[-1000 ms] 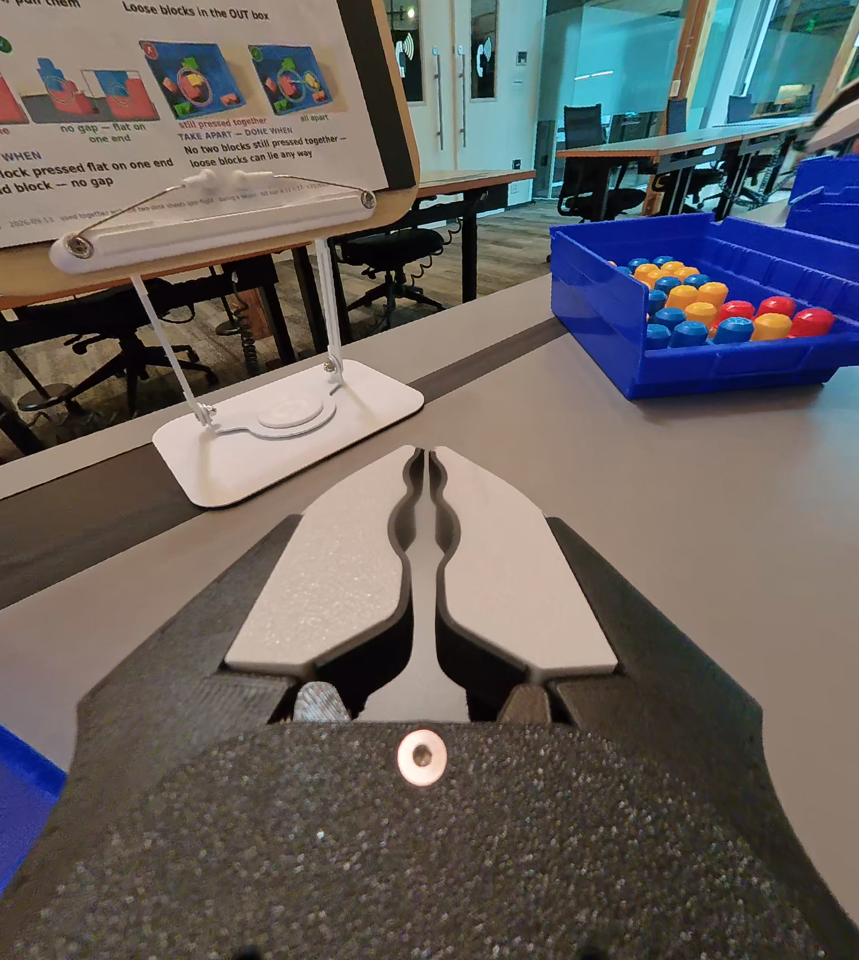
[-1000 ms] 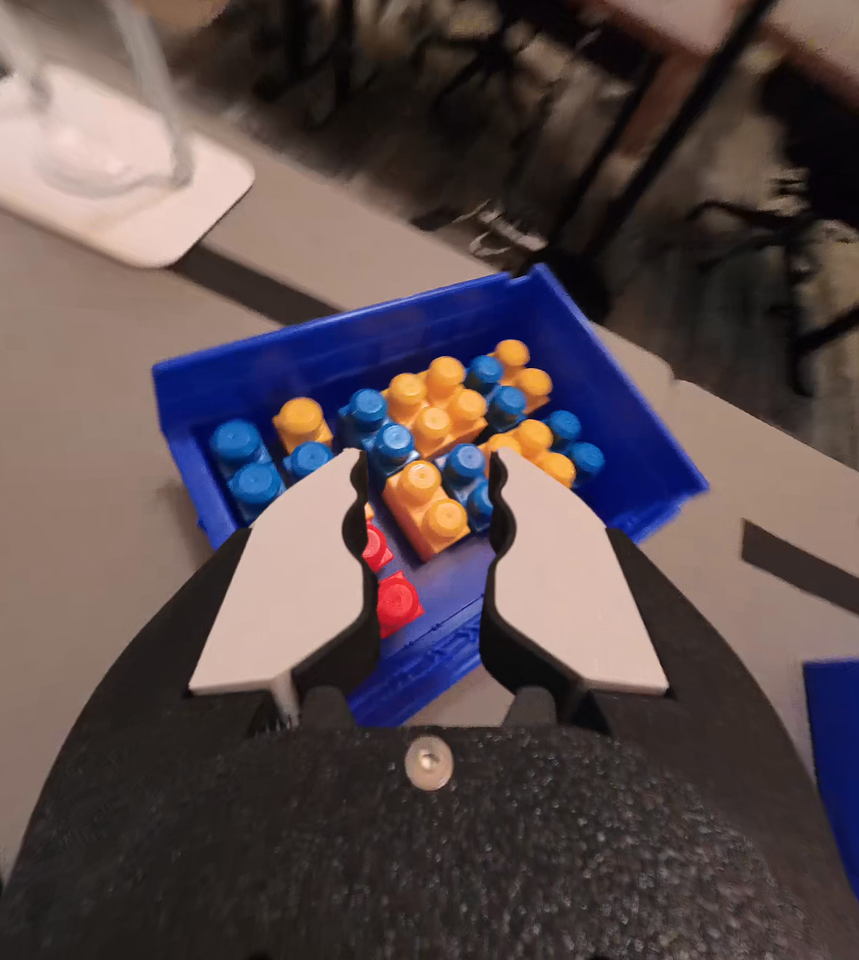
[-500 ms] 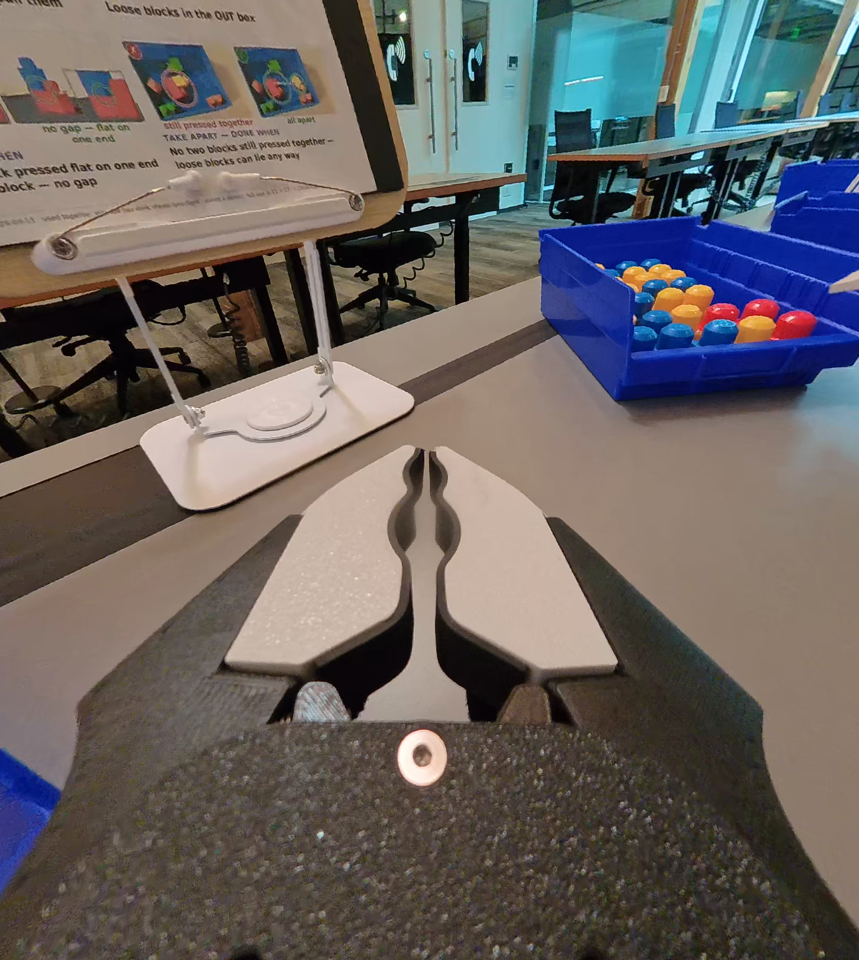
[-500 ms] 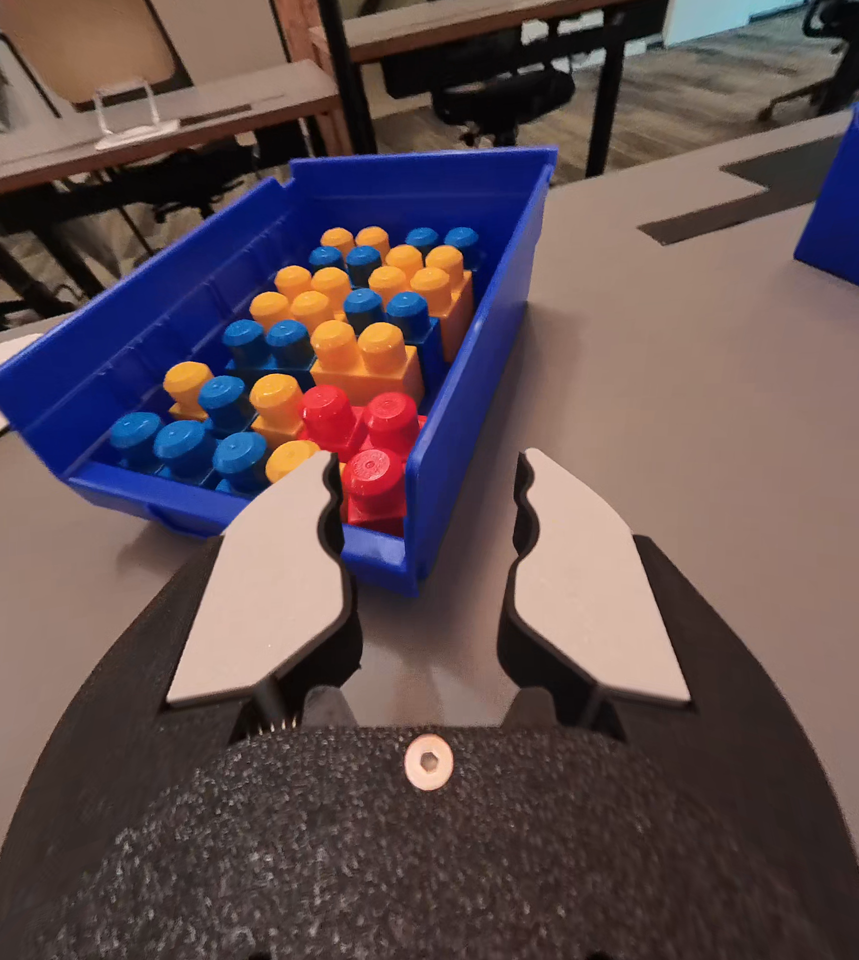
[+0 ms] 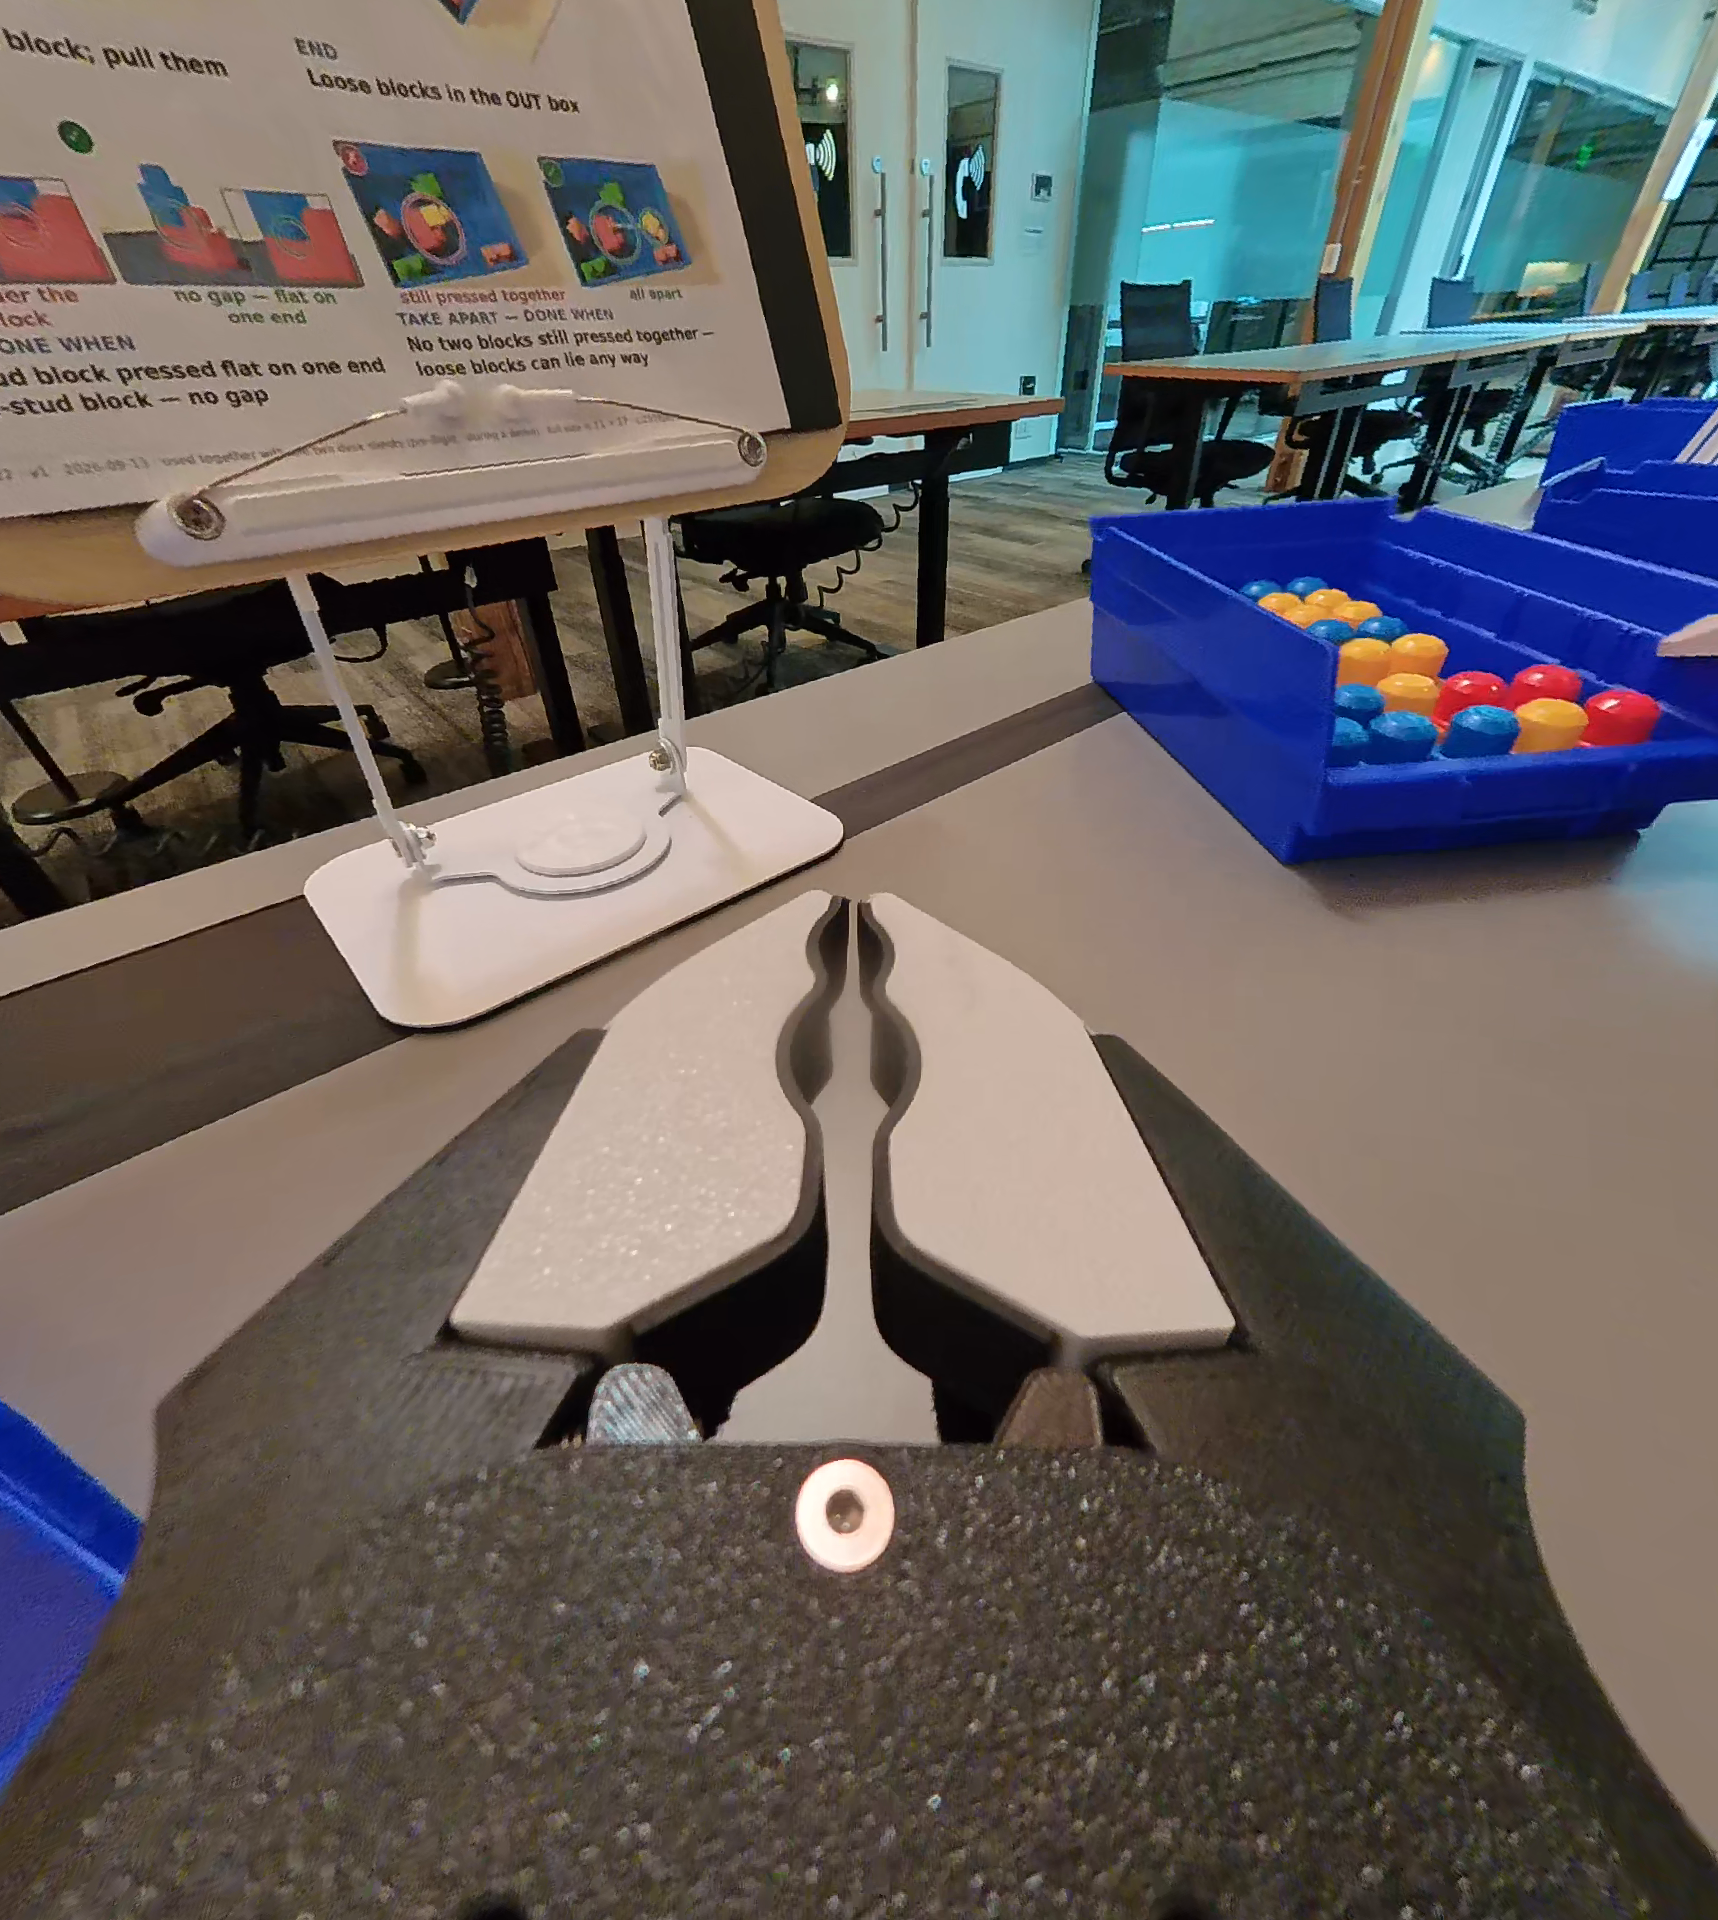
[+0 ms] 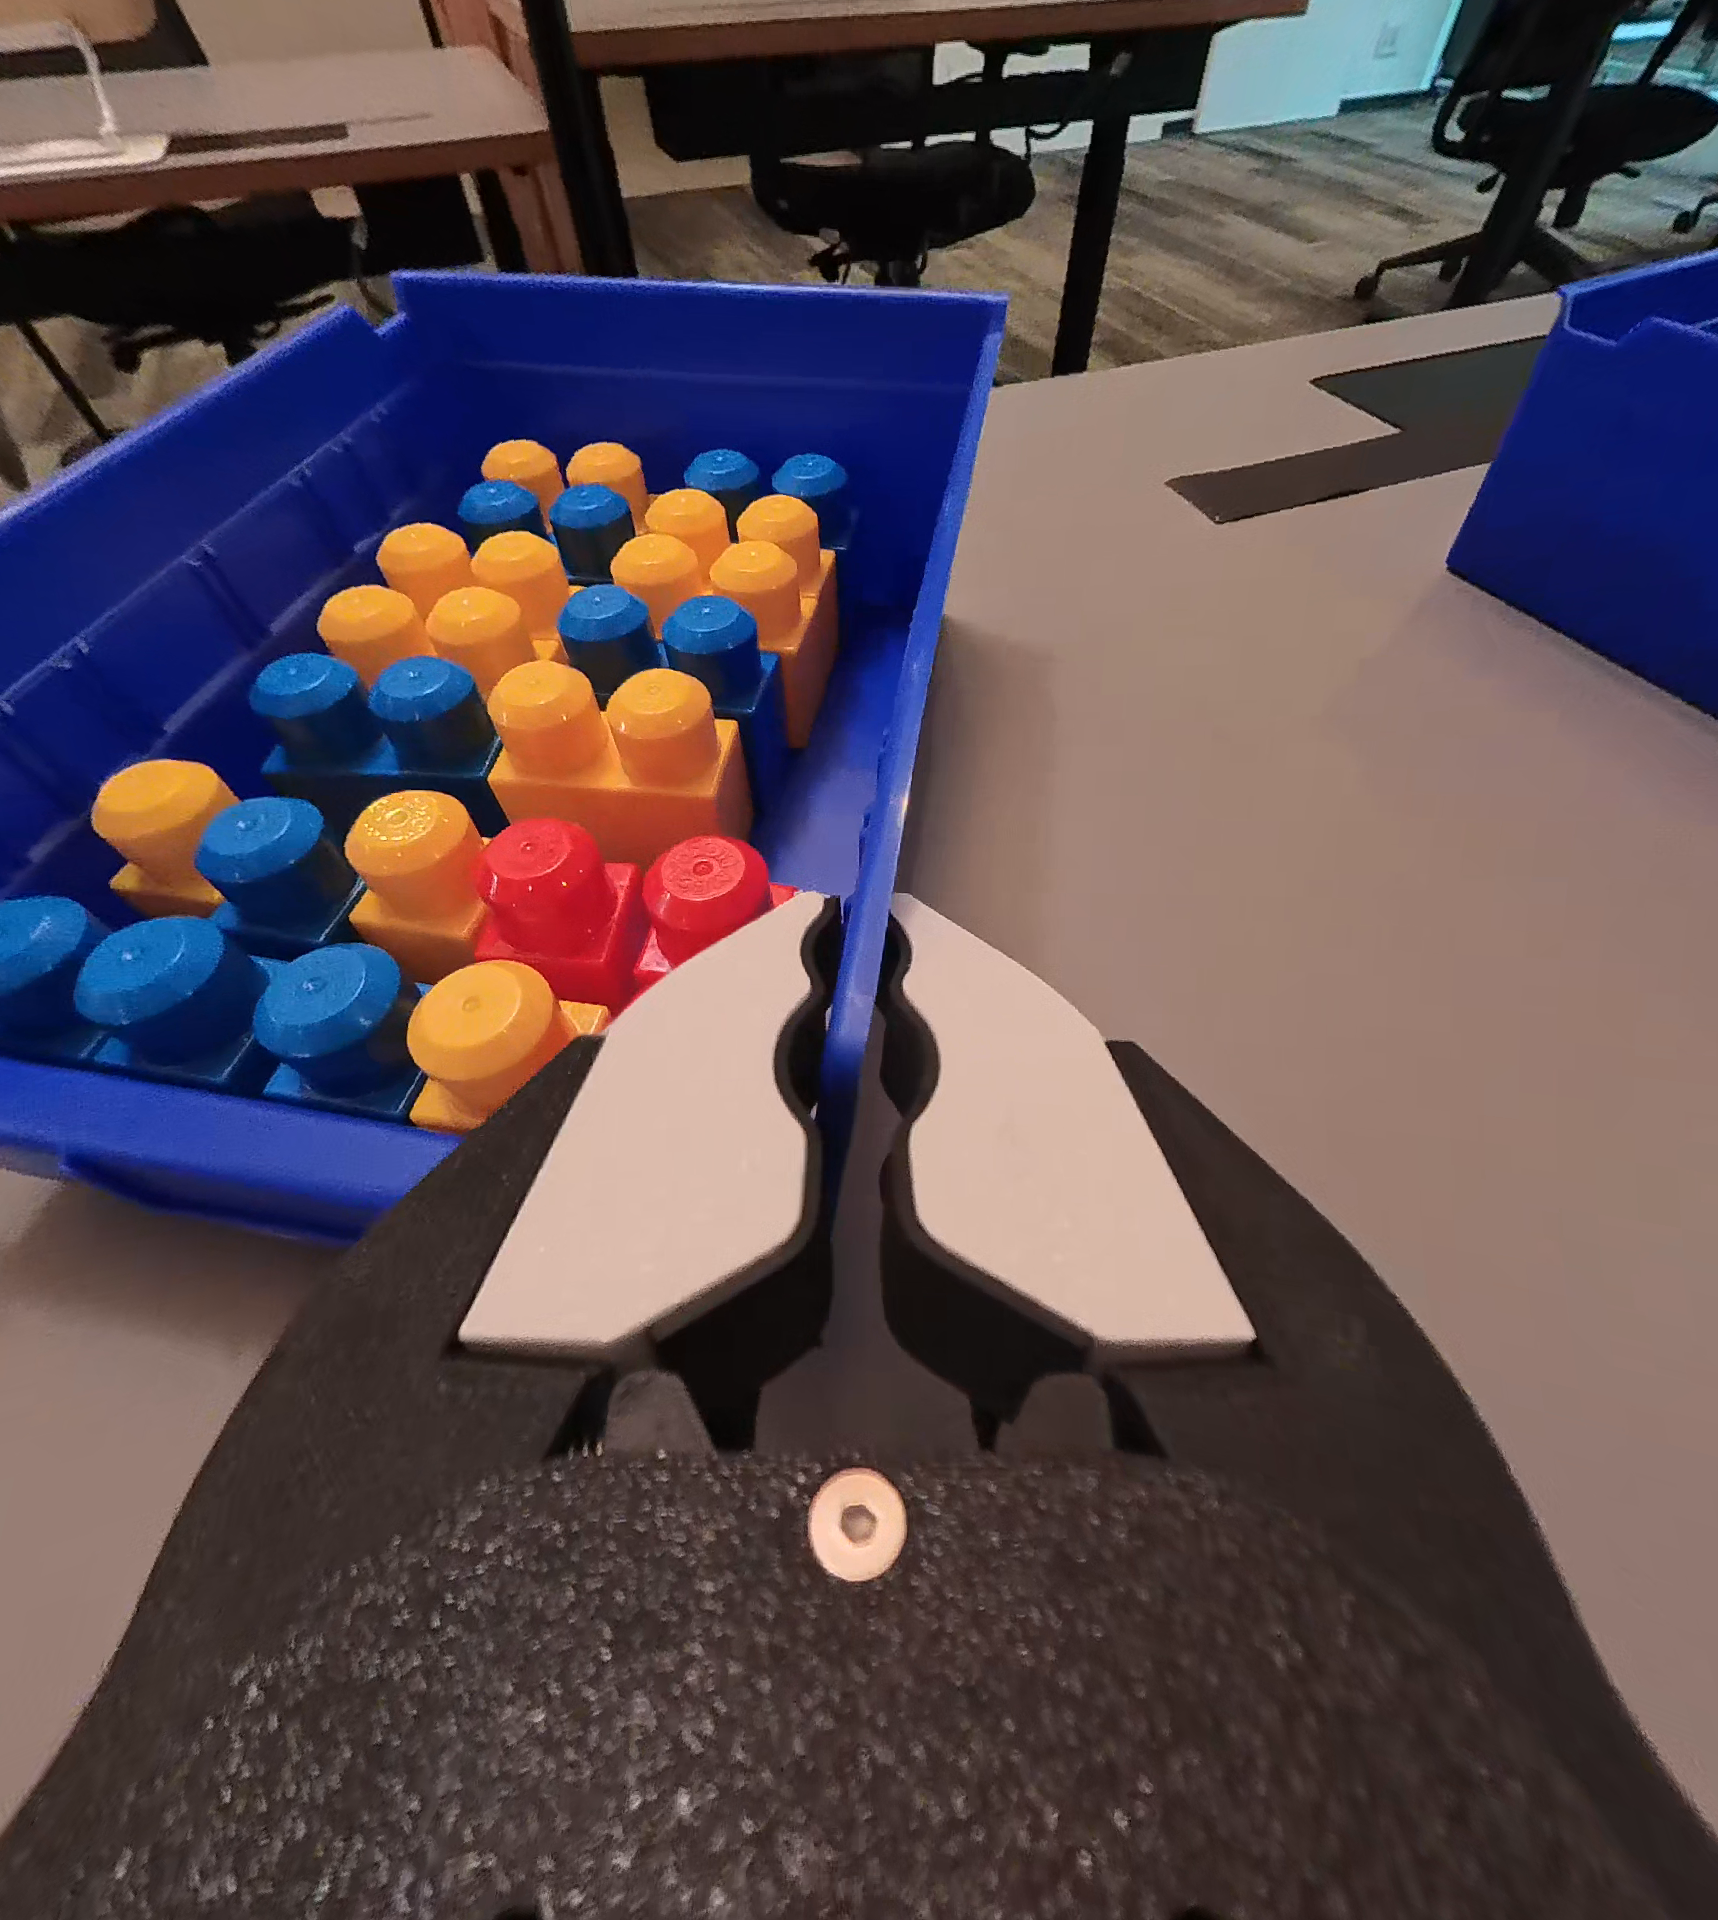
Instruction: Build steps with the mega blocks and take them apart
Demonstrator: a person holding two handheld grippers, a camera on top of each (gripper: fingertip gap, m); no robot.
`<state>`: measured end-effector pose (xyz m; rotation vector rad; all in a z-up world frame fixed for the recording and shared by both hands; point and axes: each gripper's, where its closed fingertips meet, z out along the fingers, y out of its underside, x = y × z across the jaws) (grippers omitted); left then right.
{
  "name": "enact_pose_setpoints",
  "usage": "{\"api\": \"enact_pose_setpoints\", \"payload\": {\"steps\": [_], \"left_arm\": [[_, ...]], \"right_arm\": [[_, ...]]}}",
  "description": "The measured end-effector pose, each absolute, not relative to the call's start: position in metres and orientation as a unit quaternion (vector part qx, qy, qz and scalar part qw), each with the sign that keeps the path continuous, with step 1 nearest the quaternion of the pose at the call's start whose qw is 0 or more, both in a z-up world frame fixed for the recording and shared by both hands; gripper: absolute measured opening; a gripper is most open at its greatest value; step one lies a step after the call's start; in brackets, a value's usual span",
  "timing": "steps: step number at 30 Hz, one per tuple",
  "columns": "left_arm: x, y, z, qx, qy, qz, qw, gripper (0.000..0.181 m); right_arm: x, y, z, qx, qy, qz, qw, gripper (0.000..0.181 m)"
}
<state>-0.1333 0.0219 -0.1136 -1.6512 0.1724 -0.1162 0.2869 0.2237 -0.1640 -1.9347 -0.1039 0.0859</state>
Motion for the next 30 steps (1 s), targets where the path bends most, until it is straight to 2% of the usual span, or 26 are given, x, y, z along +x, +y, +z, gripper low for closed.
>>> {"api": "enact_pose_setpoints", "payload": {"steps": [12, 23, 30], "left_arm": [[-0.126, 0.025, -0.121, -0.741, 0.091, -0.048, 0.664, 0.001], [-0.132, 0.024, -0.119, -0.739, 0.086, -0.042, 0.666, 0.001], [-0.131, 0.024, -0.122, -0.742, 0.090, -0.040, 0.663, 0.001]], "right_arm": [[0.225, 0.122, -0.163, -0.813, -0.132, 0.099, 0.559, 0.005], [0.149, 0.125, -0.164, -0.798, -0.207, 0.138, 0.549, 0.005], [0.146, 0.121, -0.163, -0.797, -0.210, 0.152, 0.546, 0.005]]}}
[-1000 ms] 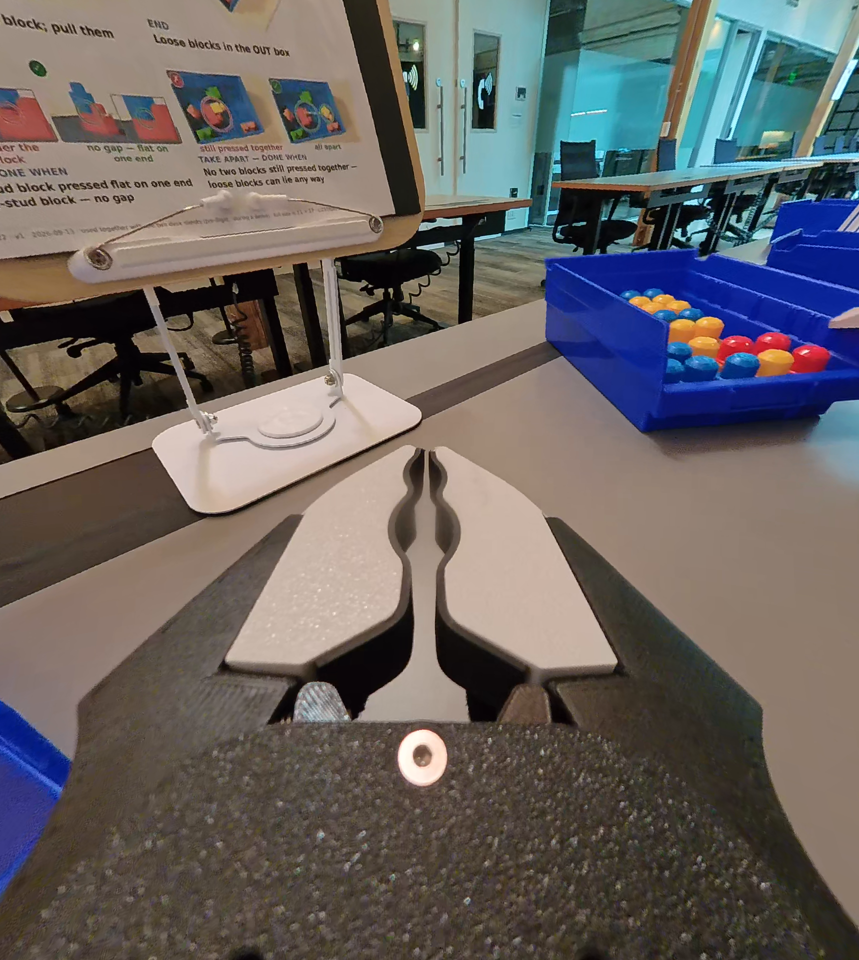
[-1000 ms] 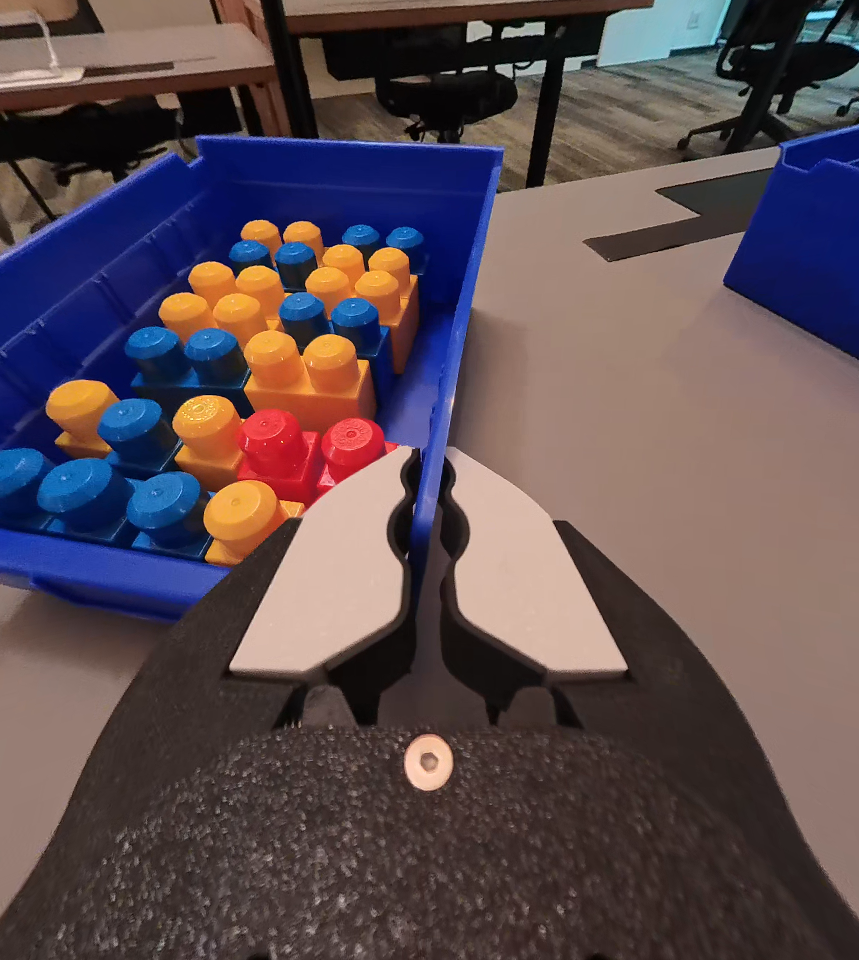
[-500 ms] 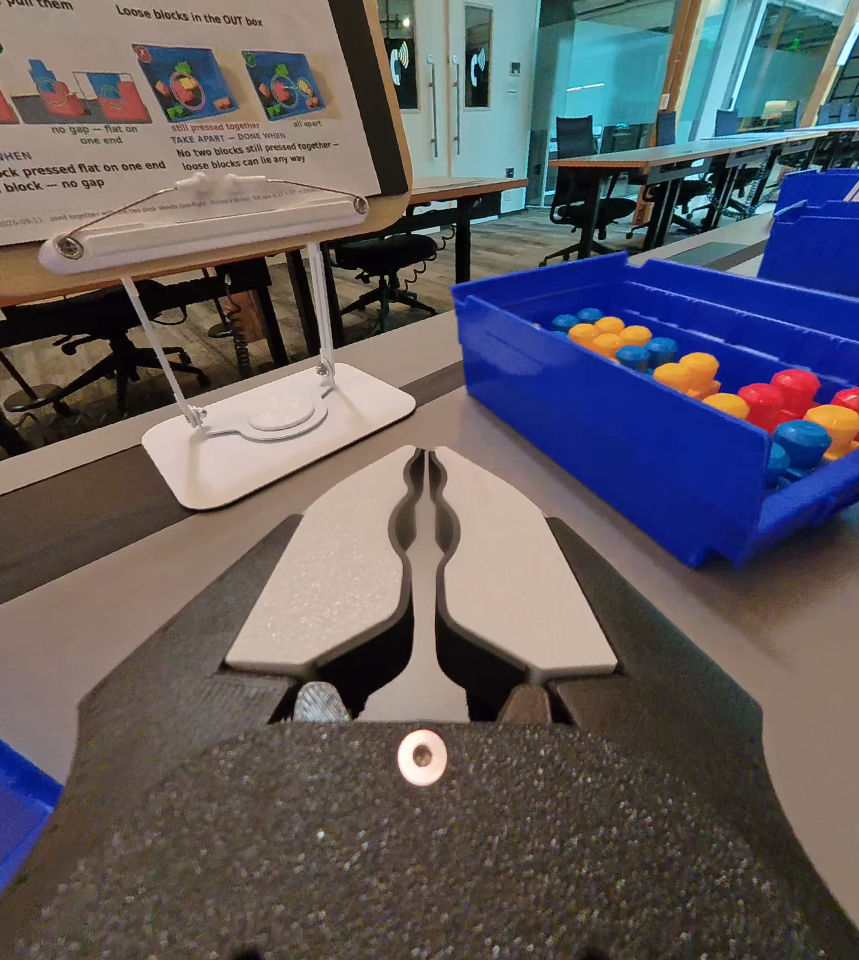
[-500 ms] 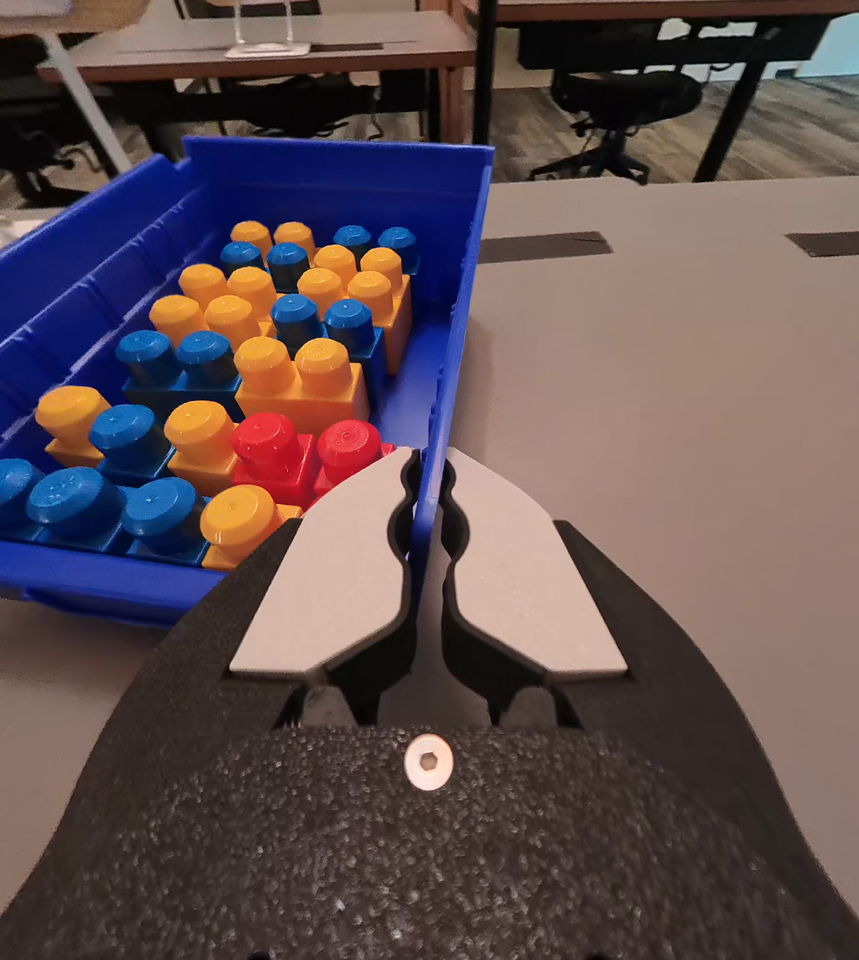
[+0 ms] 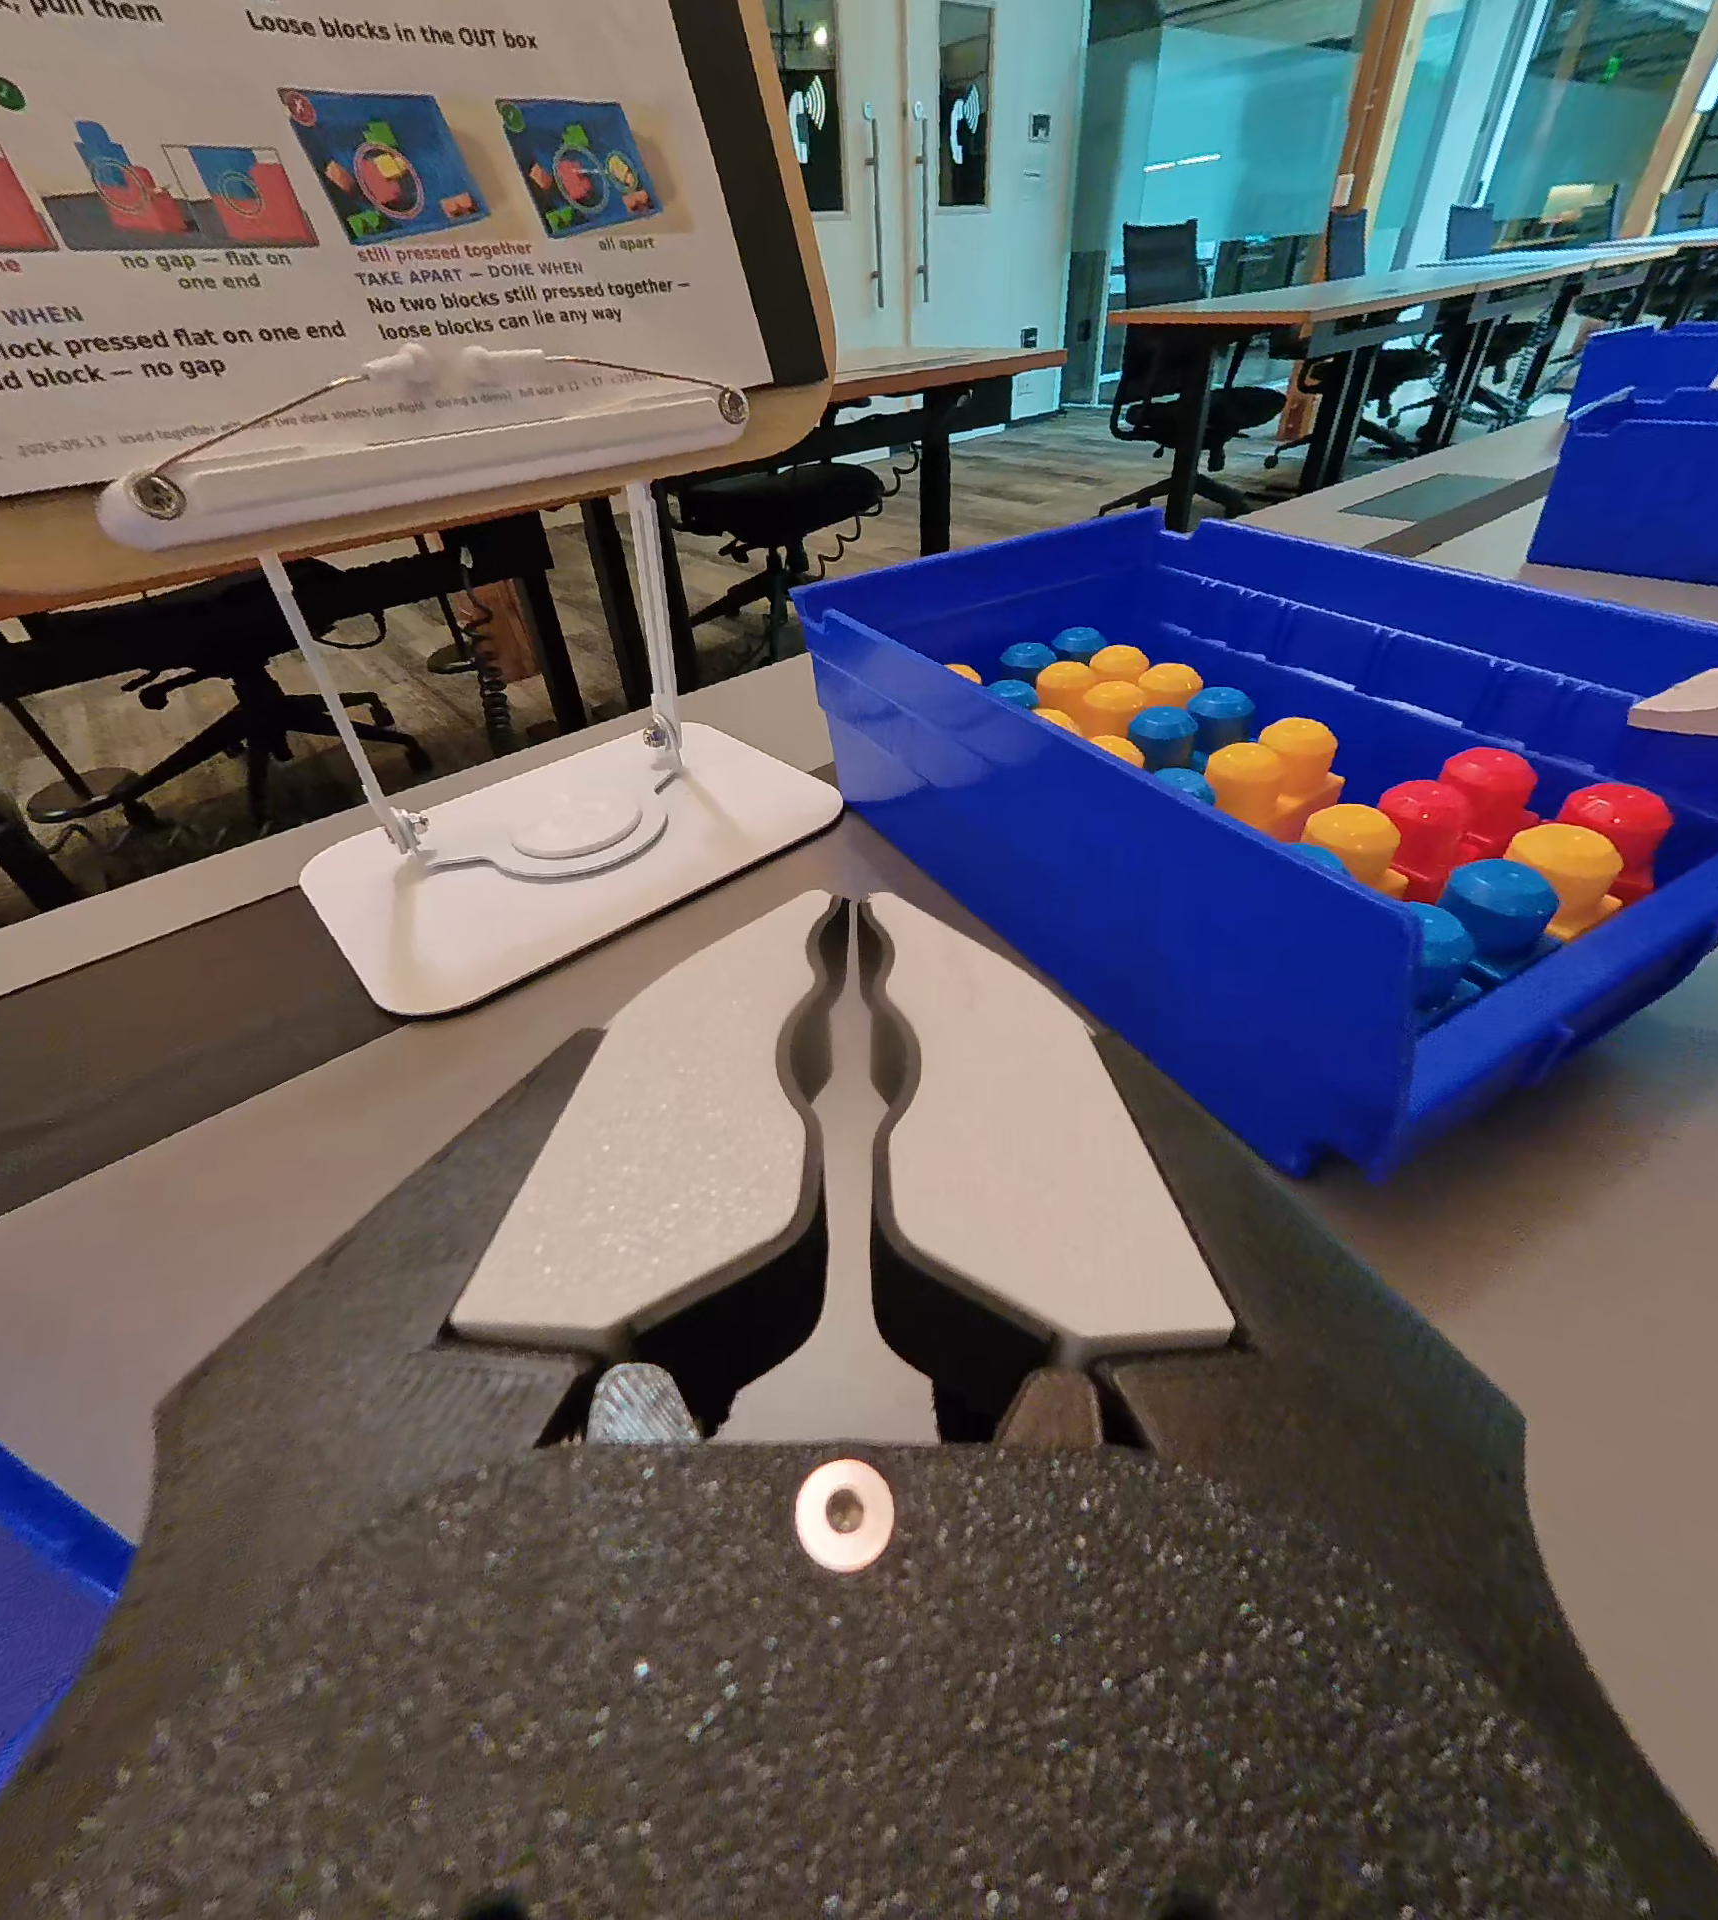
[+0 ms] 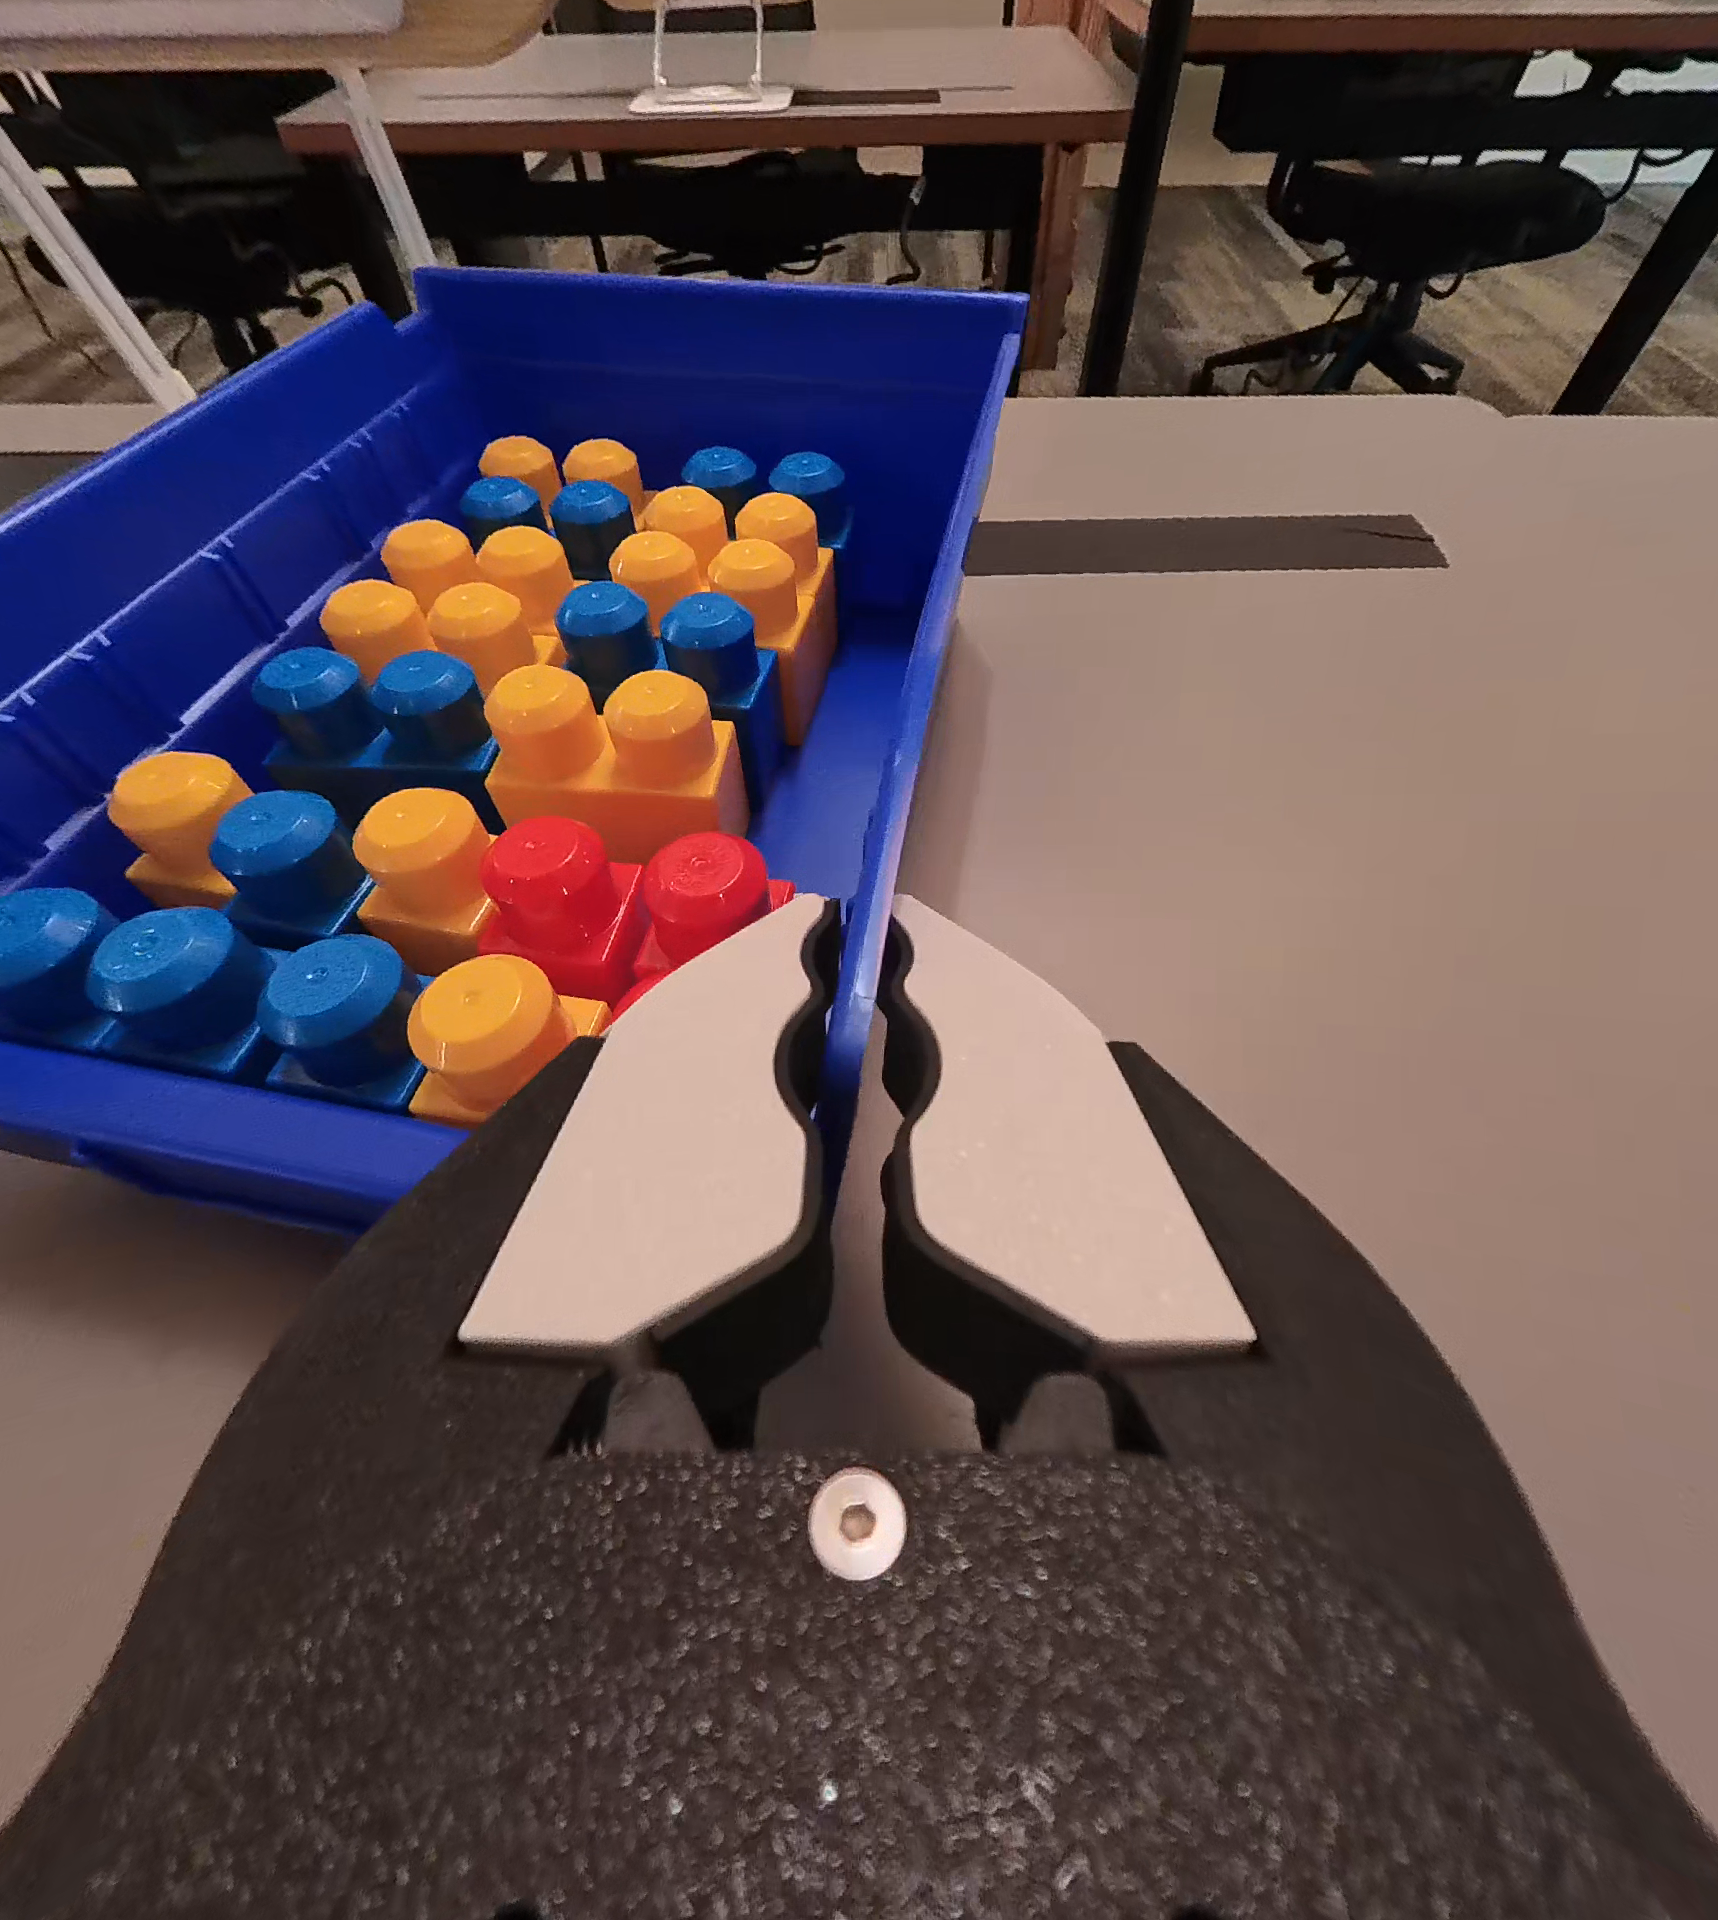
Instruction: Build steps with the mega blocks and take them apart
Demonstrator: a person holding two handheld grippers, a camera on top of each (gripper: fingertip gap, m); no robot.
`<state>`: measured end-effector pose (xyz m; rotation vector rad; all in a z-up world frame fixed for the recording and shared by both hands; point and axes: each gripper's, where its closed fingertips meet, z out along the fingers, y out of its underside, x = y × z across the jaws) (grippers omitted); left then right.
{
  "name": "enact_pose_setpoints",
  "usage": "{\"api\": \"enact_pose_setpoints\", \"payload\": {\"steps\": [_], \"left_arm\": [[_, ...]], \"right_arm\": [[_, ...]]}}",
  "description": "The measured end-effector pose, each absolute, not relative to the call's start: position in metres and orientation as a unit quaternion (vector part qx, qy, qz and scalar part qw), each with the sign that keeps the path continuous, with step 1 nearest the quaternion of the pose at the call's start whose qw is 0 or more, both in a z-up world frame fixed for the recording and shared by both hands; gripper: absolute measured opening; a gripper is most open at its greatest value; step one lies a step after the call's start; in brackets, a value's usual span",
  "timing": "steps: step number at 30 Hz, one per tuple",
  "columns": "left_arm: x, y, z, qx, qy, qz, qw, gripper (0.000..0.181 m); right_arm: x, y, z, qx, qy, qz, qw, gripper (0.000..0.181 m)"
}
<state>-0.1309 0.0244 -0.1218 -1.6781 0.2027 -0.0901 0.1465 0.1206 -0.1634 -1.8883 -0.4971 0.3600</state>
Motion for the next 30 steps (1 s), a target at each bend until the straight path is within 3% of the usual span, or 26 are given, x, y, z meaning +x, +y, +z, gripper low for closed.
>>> {"api": "enact_pose_setpoints", "payload": {"steps": [21, 23, 26, 27, 30], "left_arm": [[-0.152, 0.016, -0.101, -0.715, 0.060, 0.004, 0.696, 0.001], [-0.163, 0.006, -0.087, -0.708, 0.048, 0.041, 0.703, 0.003], [-0.208, -0.034, -0.059, -0.701, -0.010, 0.137, 0.700, 0.021], [-0.228, -0.054, -0.055, -0.703, -0.037, 0.164, 0.692, 0.034], [-0.299, -0.129, -0.055, -0.691, -0.134, 0.238, 0.669, 0.051]], "right_arm": [[0.078, 0.091, -0.163, -0.774, -0.263, 0.206, 0.538, 0.006], [0.081, 0.087, -0.158, -0.763, -0.260, 0.211, 0.553, 0.018], [0.096, 0.074, -0.145, -0.749, -0.254, 0.225, 0.570, 0.038], [0.103, 0.068, -0.140, -0.745, -0.250, 0.236, 0.572, 0.039], [0.125, 0.050, -0.127, -0.732, -0.242, 0.257, 0.582, 0.039]]}}
